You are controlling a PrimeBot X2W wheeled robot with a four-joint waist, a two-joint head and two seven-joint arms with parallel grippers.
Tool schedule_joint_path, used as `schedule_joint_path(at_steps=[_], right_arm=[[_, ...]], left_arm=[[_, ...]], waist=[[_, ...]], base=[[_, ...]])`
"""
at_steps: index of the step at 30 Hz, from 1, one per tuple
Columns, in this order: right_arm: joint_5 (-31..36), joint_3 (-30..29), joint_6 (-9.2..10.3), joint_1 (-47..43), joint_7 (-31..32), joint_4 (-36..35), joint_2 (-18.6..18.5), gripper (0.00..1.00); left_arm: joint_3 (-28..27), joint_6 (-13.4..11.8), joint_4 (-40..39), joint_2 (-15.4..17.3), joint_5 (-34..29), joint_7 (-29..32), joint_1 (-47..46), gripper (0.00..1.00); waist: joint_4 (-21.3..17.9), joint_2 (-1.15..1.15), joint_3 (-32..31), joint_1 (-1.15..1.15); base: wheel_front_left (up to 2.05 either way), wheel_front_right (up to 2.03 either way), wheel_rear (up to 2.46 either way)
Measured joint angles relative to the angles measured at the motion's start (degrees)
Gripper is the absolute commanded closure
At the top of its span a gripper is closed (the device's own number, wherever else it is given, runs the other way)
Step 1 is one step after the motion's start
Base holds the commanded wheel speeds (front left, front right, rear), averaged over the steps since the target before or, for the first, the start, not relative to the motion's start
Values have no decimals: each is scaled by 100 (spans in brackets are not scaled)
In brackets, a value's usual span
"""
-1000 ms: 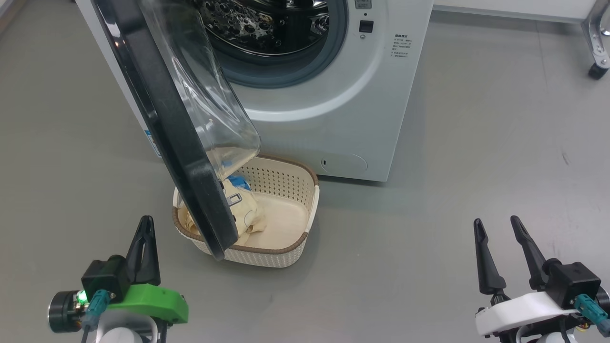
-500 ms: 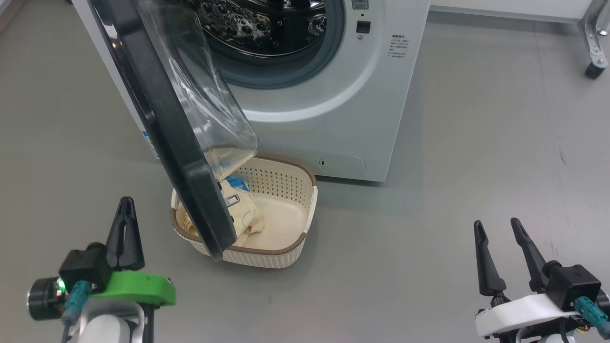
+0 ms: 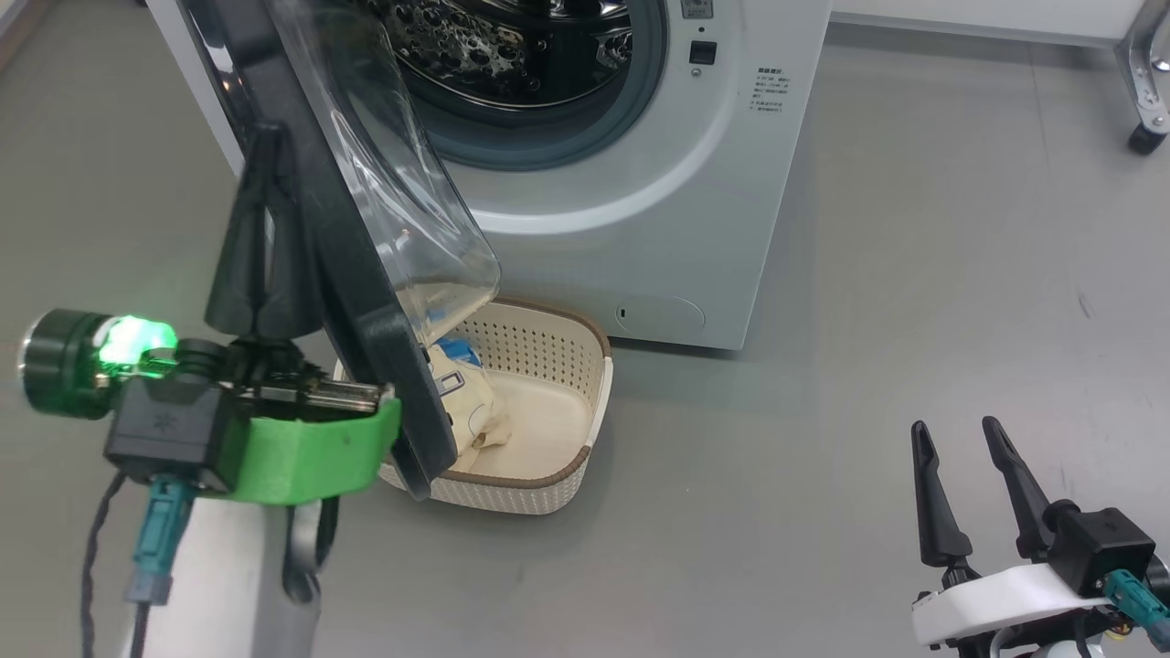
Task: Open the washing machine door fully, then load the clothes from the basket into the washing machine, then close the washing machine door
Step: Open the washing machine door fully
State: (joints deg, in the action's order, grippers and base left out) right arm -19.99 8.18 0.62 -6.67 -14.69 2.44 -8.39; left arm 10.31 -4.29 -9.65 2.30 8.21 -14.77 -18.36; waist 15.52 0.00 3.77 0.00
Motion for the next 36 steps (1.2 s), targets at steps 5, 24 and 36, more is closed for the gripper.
schedule_joint_path(at_steps=[5,24,36], right_arm=[[46,-1,-49,0,0,2,85,0],[105,-149,-208,4,0,13,140,0],[205,-224,-302,9,0,115,158,0]], left_arm=[[932,293,-10,-2,175,0,-9,100],[1715,125,1306,21,1173,1083,708,100],[1337,-104,1798,20,1248,1118,688,100]], waist=[[-28,0,5,0],[-186,0,224,0],[-193,0,237,0]], base=[[0,0,0],[0,0,0],[0,0,0]])
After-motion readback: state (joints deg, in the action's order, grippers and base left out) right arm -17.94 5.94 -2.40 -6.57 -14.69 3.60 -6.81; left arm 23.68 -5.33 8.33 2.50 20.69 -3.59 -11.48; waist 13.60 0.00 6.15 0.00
